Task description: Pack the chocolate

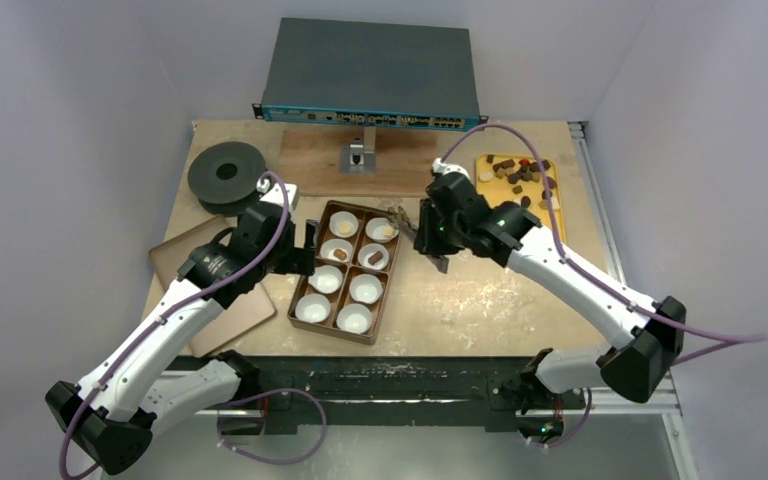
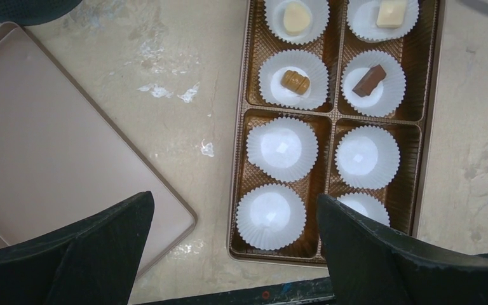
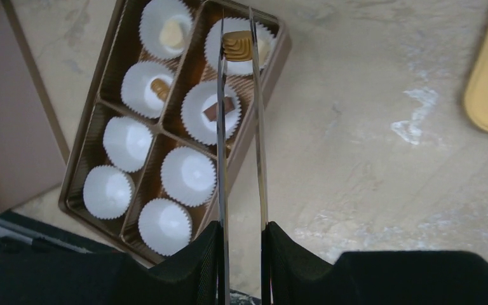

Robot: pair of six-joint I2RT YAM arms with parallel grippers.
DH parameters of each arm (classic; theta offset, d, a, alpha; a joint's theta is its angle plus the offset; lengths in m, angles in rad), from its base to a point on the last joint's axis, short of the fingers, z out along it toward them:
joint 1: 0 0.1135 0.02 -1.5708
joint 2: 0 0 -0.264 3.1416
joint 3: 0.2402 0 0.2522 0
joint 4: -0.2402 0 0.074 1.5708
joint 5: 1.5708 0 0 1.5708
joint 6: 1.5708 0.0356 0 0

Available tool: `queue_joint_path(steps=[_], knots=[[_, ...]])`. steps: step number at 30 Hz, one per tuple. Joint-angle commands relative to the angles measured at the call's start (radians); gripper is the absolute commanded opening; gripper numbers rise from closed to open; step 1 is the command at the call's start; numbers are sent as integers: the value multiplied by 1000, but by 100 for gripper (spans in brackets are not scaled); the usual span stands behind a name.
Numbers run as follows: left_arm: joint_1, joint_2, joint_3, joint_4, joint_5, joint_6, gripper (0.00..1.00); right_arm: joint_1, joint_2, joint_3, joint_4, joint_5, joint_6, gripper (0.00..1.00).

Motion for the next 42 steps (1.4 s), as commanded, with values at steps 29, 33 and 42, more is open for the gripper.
queue_joint_path(steps=[29, 33, 42], knots=[[45, -26, 21, -22, -159, -11, 100, 421, 285, 212, 60, 14, 31, 28], [46, -28, 16, -18, -152, -11, 100, 424, 297, 220, 51, 20, 31, 30], [51, -28, 13, -15, -142, -7, 100, 429, 301, 228, 41, 27, 33, 38]])
